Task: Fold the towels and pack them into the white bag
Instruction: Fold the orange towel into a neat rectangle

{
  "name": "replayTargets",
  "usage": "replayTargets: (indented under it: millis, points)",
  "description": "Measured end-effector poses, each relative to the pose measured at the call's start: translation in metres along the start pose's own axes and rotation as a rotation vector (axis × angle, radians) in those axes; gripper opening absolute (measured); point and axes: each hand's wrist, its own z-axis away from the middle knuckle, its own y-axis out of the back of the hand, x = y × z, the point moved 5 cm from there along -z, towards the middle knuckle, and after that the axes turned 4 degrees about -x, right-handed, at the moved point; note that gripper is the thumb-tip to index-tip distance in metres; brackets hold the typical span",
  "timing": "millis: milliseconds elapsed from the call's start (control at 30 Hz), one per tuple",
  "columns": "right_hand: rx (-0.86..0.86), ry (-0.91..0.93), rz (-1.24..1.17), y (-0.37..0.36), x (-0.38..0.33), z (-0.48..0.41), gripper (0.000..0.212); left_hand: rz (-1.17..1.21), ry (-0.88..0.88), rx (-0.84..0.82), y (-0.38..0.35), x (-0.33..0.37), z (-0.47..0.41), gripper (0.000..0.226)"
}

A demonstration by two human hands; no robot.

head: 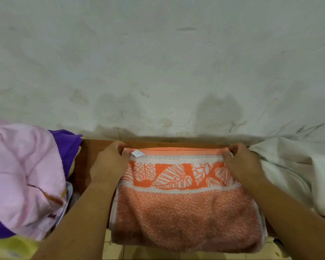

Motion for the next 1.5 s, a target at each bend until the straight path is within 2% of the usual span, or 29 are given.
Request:
replayTargets:
  millis: [133,267,333,500,600,733,800,900,1000,1100,1167,1333,1500]
  points:
    - [-0.06,-0.02,-0.004,0.001,0.0,0.0,0.029,-0.026,-0.004,-0.013,-0.002,0.003,0.0,0.01]
    - [-0.074,-0.035,-0.073,0.003,0.002,0.004,0.027,-0.029,-0.056,0.004,-0.001,0.009,0.003,0.01]
    - [-0.057,-0.038,-0.182,0.006,0.004,0.011,0.027,0.073,-0.057,0.012,0.005,0.011,0.007,0.014]
    - [0.059,0.011,-0.484,0.039,-0.003,0.037,0.032,0.563,-0.101,0.045,0.042,0.016,0.032,0.008]
    - [0.08,0.075,-0.533,0.063,-0.012,0.055,0.026,0.746,-0.139,0.02,0.061,0.019,0.05,0.012]
    - [0.019,0.17,-0.527,0.094,-0.026,0.073,0.018,0.827,-0.17,-0.004,0.089,0.023,0.068,0.014]
    - [0.048,0.23,-0.518,0.117,-0.037,0.082,0.017,0.885,-0.2,-0.001,0.11,0.031,0.077,0.012]
    - [0.199,0.363,-0.502,0.166,-0.07,0.093,0.015,0.839,-0.313,0.107,0.162,0.058,0.091,0.012]
    - [0.357,0.524,-0.659,0.22,-0.11,0.11,0.011,0.829,-0.466,0.241,0.225,0.094,0.112,0.018]
    - [0.429,0.683,-0.79,0.256,-0.135,0.137,0.01,0.901,-0.551,0.34,0.271,0.11,0.135,0.02]
    - [0.442,0.717,-0.821,0.263,-0.134,0.15,0.011,0.913,-0.584,0.358,0.283,0.11,0.151,0.021]
    - [0.368,0.583,-0.741,0.223,-0.099,0.174,0.01,0.646,-0.522,0.298,0.242,0.073,0.171,0.019]
    - [0.113,0.397,-0.452,0.133,-0.022,0.187,0.012,0.399,-0.326,0.06,0.143,0.0,0.178,0.02]
